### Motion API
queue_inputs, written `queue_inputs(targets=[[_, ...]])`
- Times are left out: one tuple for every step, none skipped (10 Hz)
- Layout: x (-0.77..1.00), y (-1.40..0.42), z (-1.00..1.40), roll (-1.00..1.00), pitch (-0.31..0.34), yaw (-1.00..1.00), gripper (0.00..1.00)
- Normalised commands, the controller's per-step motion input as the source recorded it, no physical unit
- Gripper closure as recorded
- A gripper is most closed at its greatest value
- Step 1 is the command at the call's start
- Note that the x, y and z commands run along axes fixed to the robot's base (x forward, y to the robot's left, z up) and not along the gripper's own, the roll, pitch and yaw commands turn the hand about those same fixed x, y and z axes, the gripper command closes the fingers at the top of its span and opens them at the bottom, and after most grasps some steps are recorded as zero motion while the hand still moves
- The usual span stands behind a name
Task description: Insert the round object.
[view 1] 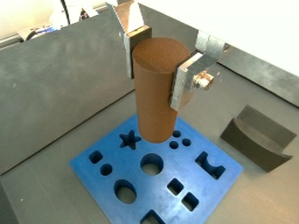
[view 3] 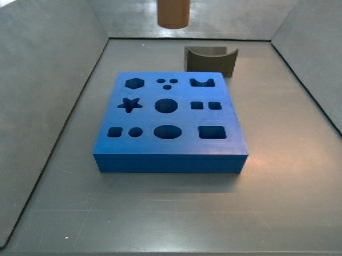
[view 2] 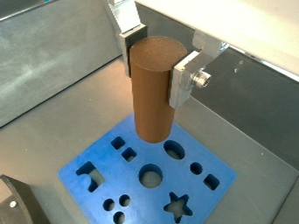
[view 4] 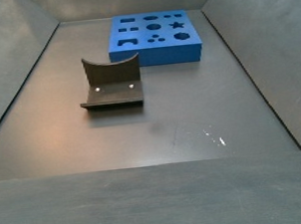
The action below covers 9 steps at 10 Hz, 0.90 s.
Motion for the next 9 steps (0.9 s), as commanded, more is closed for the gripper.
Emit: queue_inputs(targets=[[0.11, 0.00, -1.00, 0.04, -0.007, -0.04, 1.00], [0.07, 0.00, -1.00, 0.03, 0.000, -0.03, 1.00], [0.03, 0.01, -1.00, 0.01, 0.000, -0.01, 1.00], [0.00, 0.21, -1.00, 0.01, 0.000, 0.00, 1.00], [0.00, 0.26, -1.00, 0.02, -0.004, 0.00, 1.00], [-0.05, 0.29, -1.00, 0.05, -0.050, 0.00, 1.00], [-0.02, 0.00, -0.69, 0.08, -0.106, 0.00, 1.00], [0.00, 0.00, -0.58, 0.07, -0.103, 0.00, 1.00], [0.00, 0.00, -0.58, 0.06, -0.104, 0.00, 1.00]])
